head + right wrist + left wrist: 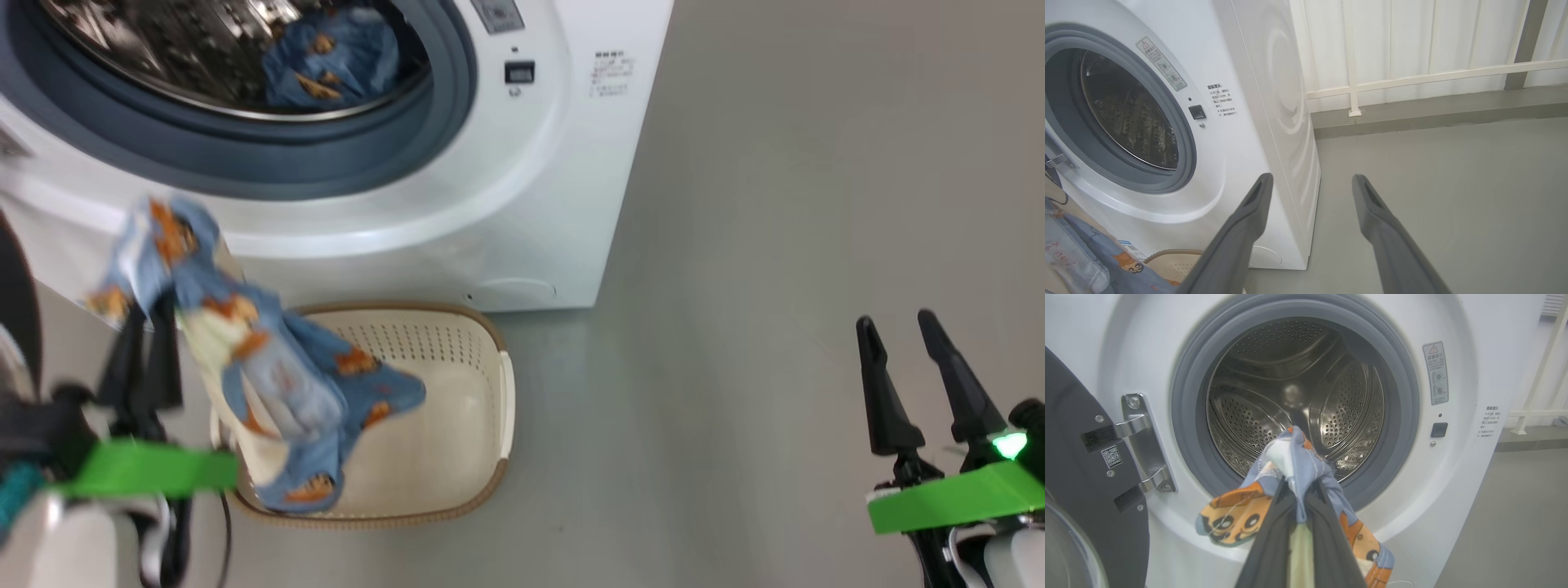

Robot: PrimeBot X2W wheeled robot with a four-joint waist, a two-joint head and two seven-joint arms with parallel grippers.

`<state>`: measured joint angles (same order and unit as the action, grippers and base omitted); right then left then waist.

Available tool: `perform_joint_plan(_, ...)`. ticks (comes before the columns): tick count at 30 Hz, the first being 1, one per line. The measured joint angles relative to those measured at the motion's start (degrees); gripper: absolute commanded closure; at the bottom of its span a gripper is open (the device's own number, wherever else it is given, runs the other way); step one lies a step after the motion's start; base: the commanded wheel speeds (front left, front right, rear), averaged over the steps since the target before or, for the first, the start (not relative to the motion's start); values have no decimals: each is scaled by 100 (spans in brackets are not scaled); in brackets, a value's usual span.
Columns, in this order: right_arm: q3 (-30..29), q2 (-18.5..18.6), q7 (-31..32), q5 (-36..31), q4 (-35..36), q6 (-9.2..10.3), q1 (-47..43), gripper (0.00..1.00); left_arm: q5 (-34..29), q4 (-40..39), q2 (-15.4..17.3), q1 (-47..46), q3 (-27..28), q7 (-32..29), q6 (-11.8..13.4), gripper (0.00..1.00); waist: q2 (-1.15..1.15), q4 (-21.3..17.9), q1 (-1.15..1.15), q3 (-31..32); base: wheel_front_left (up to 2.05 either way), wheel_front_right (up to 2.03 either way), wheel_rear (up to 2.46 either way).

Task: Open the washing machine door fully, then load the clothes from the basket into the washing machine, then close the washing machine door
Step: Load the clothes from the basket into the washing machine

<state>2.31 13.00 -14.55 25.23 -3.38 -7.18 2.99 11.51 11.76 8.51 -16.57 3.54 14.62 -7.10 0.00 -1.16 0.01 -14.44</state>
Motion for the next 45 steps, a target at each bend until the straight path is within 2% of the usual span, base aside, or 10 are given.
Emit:
perform_joint_plan(12, 41, -29, 0, 0, 75, 0, 578, 0, -37, 1179, 391, -2462, -24, -129, 0, 100, 0, -230, 1, -848, 0, 0, 0)
perform_joint_plan(23, 196, -151, 0, 4, 94, 0, 962, 0, -220, 3196, 776, -4383, -110, -201, 60, 100, 0, -595, 0, -1515, 0, 0, 0)
perform_joint_plan(34, 337, -194, 0, 11, 112, 1, 1213, 0, -311, 4859, 894, -5874, -224, -189, 171, 100, 0, -900, 0, -2063, 0, 0, 0)
perform_joint_plan(41, 376, -227, 0, 19, 159, 0, 1345, 0, -446, 5146, 1120, -6509, -347, -41, 264, 100, 0, -1095, 0, -2336, 0, 0, 0)
perform_joint_plan(45, 375, -242, 0, 27, 167, 1, 1391, 0, -506, 4801, 1195, -6686, -386, -23, 323, 100, 0, -1188, -1, -2465, 0, 0, 0)
